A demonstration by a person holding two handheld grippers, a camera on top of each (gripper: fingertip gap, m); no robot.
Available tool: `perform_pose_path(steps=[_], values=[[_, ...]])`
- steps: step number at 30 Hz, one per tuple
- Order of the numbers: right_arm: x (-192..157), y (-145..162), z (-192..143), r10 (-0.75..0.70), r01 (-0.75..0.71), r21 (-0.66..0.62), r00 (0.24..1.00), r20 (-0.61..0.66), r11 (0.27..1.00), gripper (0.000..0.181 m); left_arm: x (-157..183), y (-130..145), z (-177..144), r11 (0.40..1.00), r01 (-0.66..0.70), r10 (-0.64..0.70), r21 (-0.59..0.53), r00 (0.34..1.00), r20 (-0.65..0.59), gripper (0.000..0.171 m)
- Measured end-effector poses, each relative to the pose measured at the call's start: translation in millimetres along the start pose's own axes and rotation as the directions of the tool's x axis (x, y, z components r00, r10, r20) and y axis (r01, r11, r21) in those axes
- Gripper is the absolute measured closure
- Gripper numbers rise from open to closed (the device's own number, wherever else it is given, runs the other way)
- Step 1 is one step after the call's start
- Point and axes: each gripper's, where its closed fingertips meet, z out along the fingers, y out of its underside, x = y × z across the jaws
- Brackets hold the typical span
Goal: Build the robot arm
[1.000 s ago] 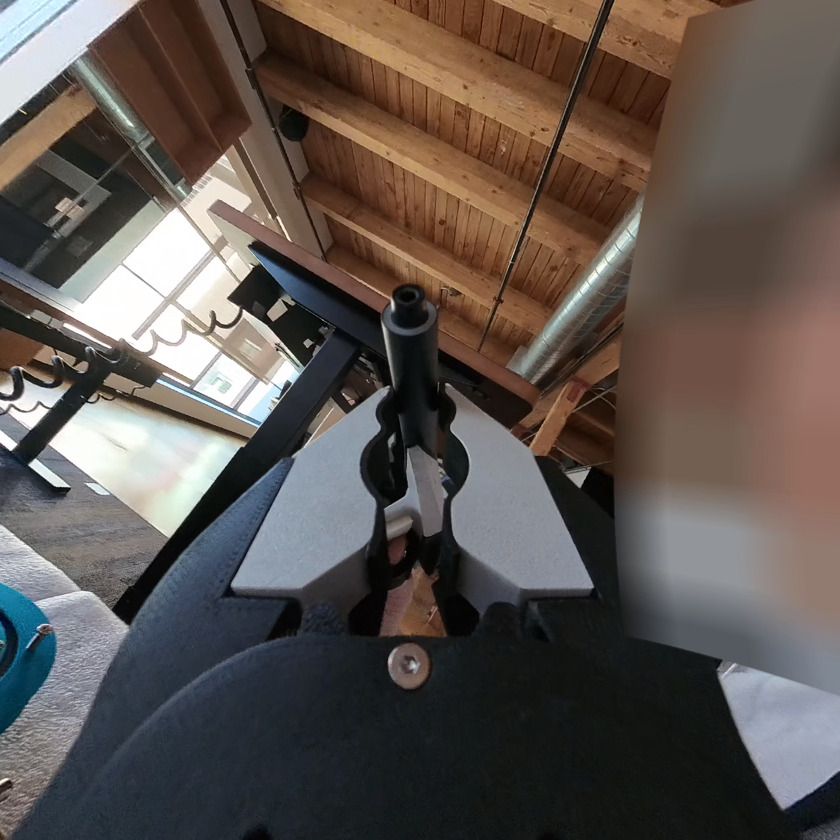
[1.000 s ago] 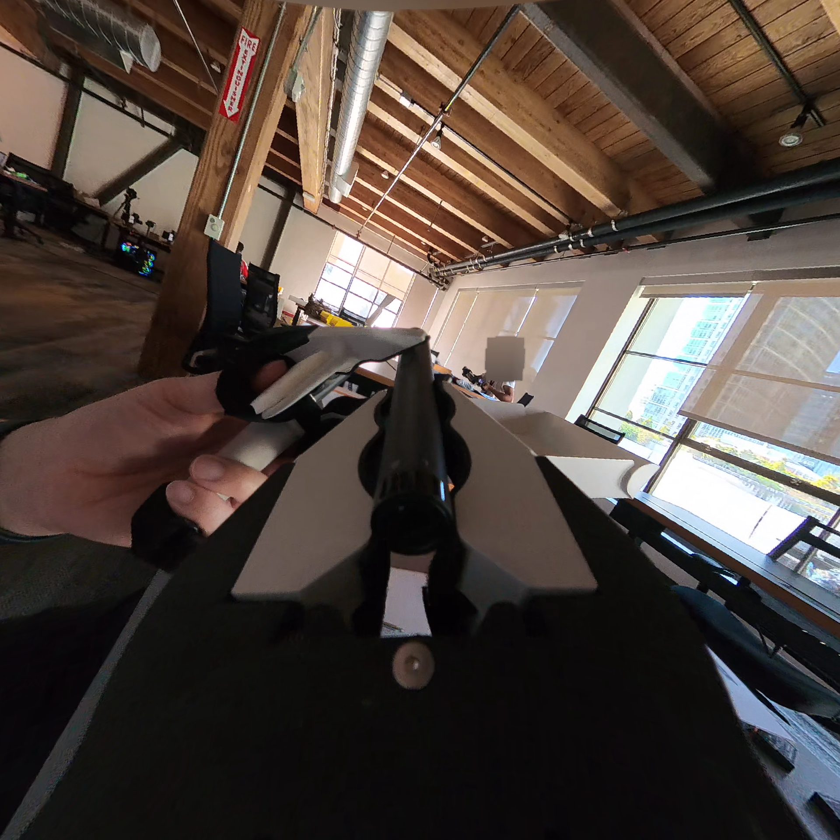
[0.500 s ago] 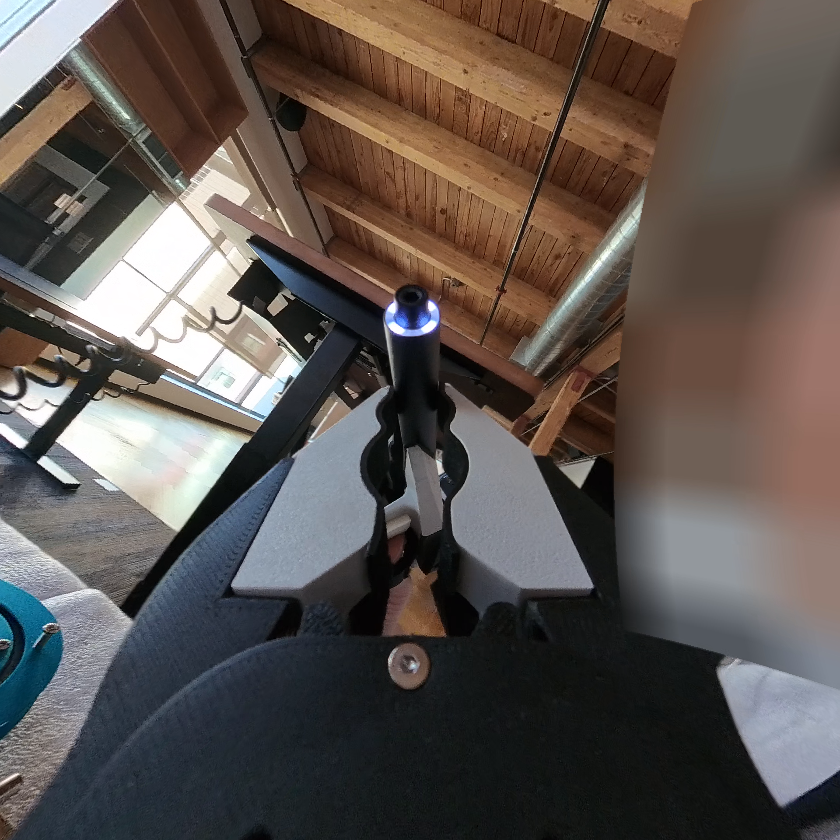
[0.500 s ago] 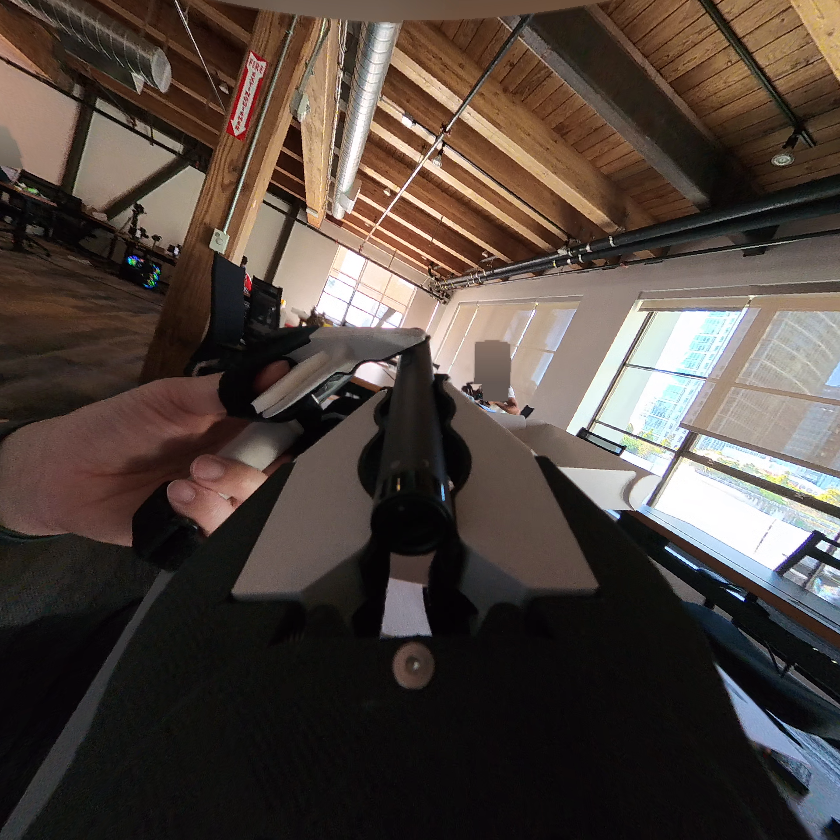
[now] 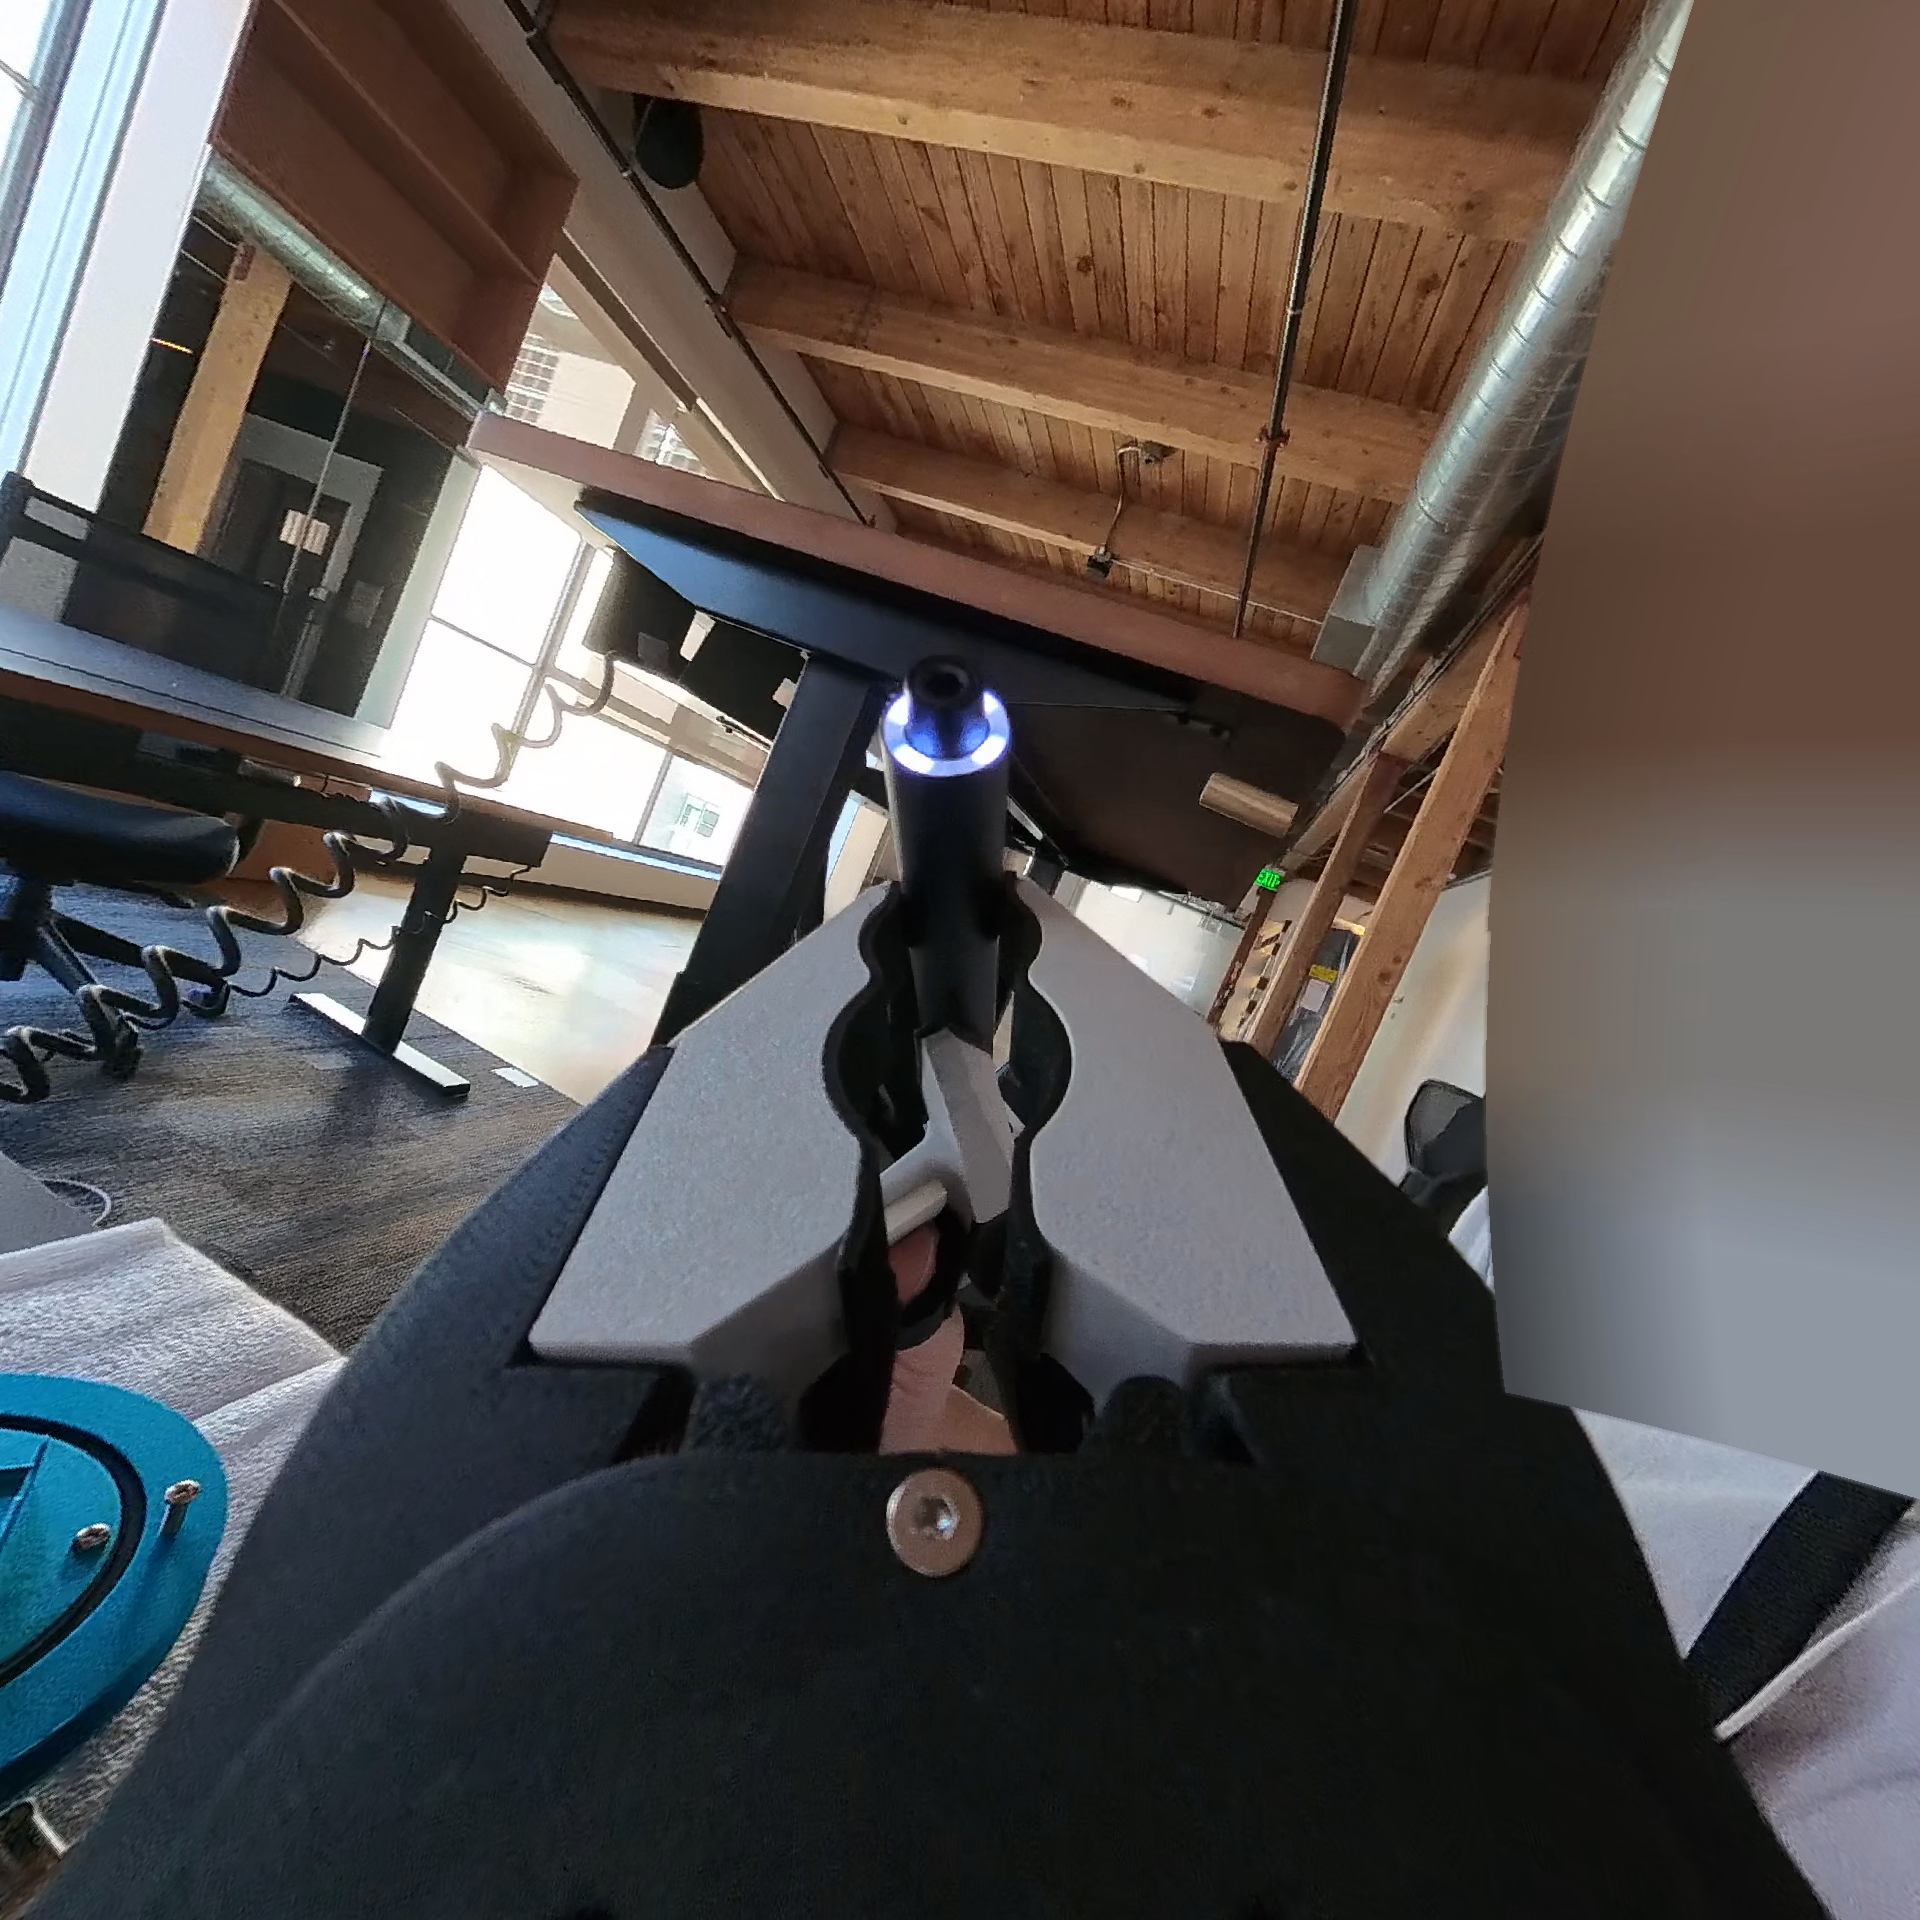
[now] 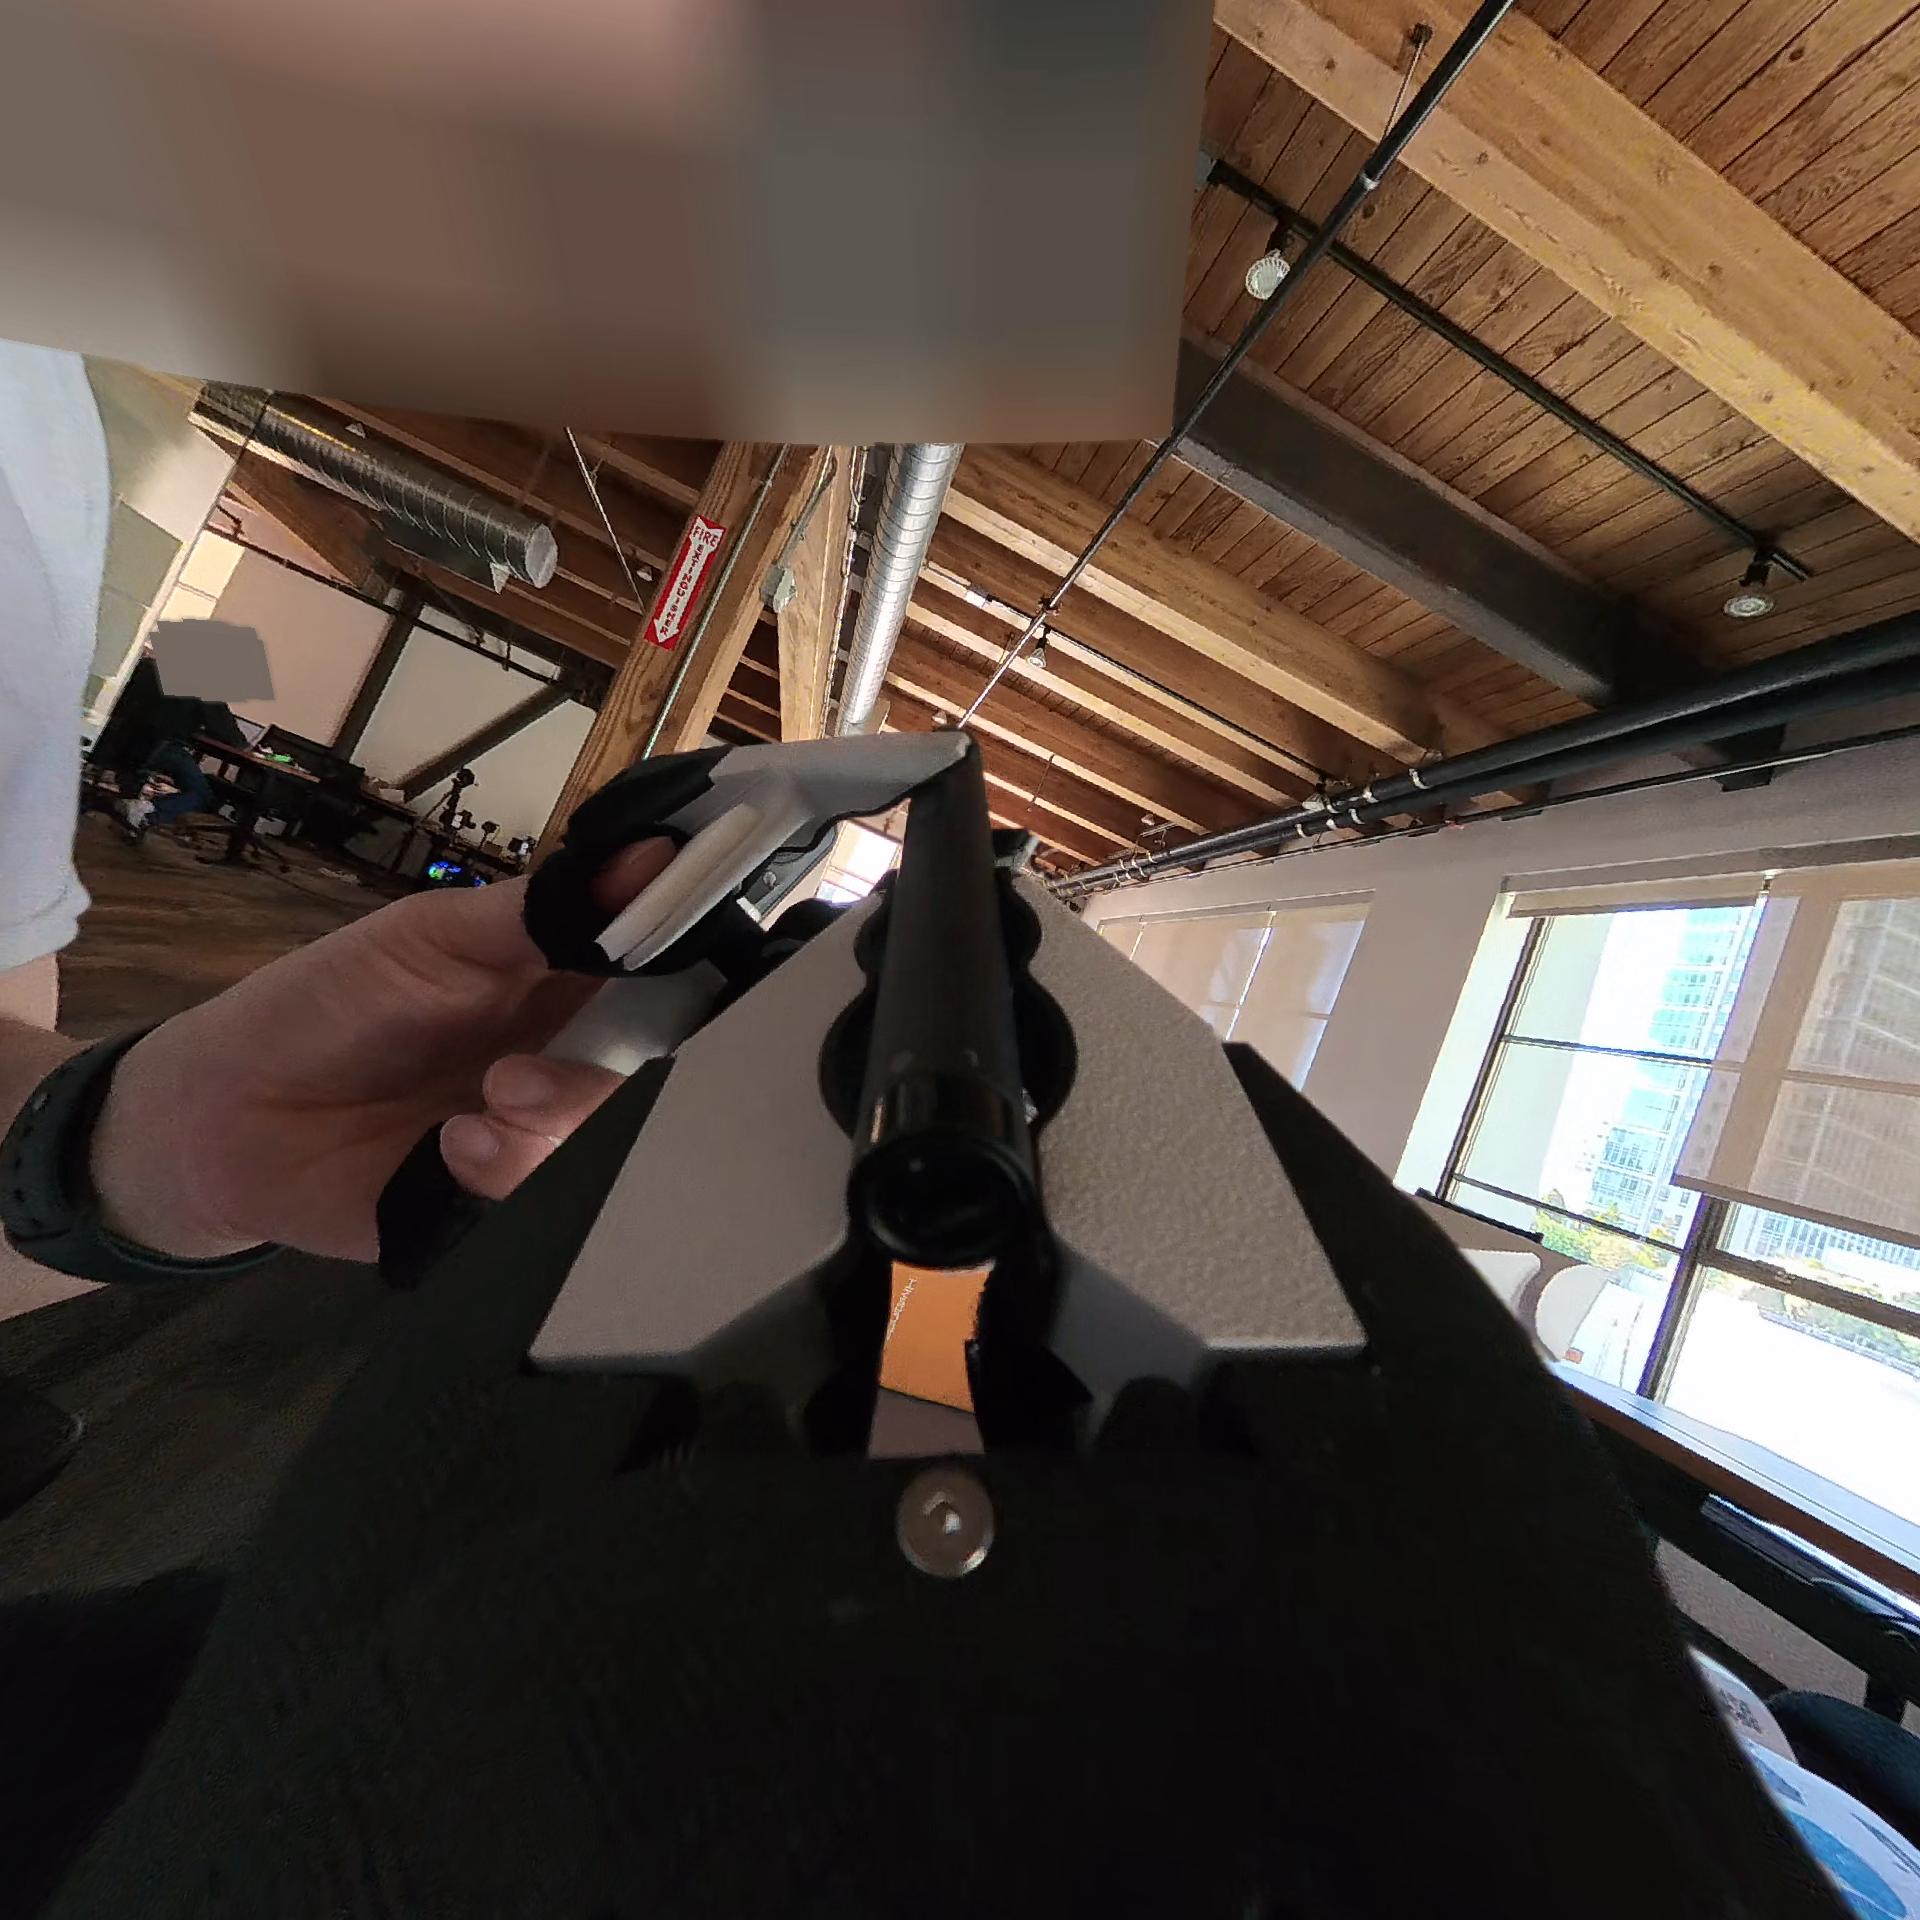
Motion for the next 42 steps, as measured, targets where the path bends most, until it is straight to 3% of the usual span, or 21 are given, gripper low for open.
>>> perform_pose_path(steps=[11, 26, 28, 29, 33, 35, 39, 42], values=[[-3.2, -4.2, -1.5, -0.026, 0.027, -0.009, 1.0, 0.006, 1.0, 0.166, 9.3, 1.7, 2.7, 0.999, -0.046, 0.046, -0.017, 0.999, -0.007, 0.156], [-2.6, 1.9, -4.2, 0.023, -0.022, -0.072, 1.0, 0.012, 0.997, 0.167, 3.7, 4.8, -0.6, 0.999, 0.038, -0.04, -0.038, 0.998, -0.056, 0.155], [1.2, 4.0, -7.0, 0.095, -0.095, -0.121, 0.995, -0.011, 0.988, 0.167, -1.9, 4.6, -8.8, 0.996, 0.082, -0.084, -0.047, 0.995, -0.061, 0.133], [1.9, 4.8, -10.7, 0.127, -0.128, -0.148, 0.992, -0.015, 0.981, 0.167, -6.6, 5.4, -15.0, 0.993, 0.11, -0.112, -0.049, 0.992, -0.057, 0.132], [-1.8, 18.2, -36.2, 0.261, -0.264, -0.296, 0.964, -0.048, 0.918, 0.167, -24.6, 28.1, -43.7, 0.963, 0.245, -0.251, -0.109, 0.967, -0.047, 0.139], [-8.0, 27.1, -49.5, 0.364, -0.362, -0.357, 0.929, -0.064, 0.861, 0.168, -33.1, 38.2, -56.4, 0.963, 0.239, -0.243, -0.126, 0.97, -0.016, 0.137], [-14.0, 43.2, -66.9, 0.535, -0.523, -0.425, 0.839, -0.103, 0.738, 0.167, -41.0, 47.8, -69.5, 0.972, 0.044, -0.039, -0.23, 0.999, 0.026, 0.133], [-7.7, 58.6, -73.8, 0.596, -0.584, -0.457, 0.791, -0.137, 0.671, 0.166, -48.2, 49.4, -69.2, 0.932, -0.079, 0.097, -0.354, 0.995, 0.031, 0.133]])
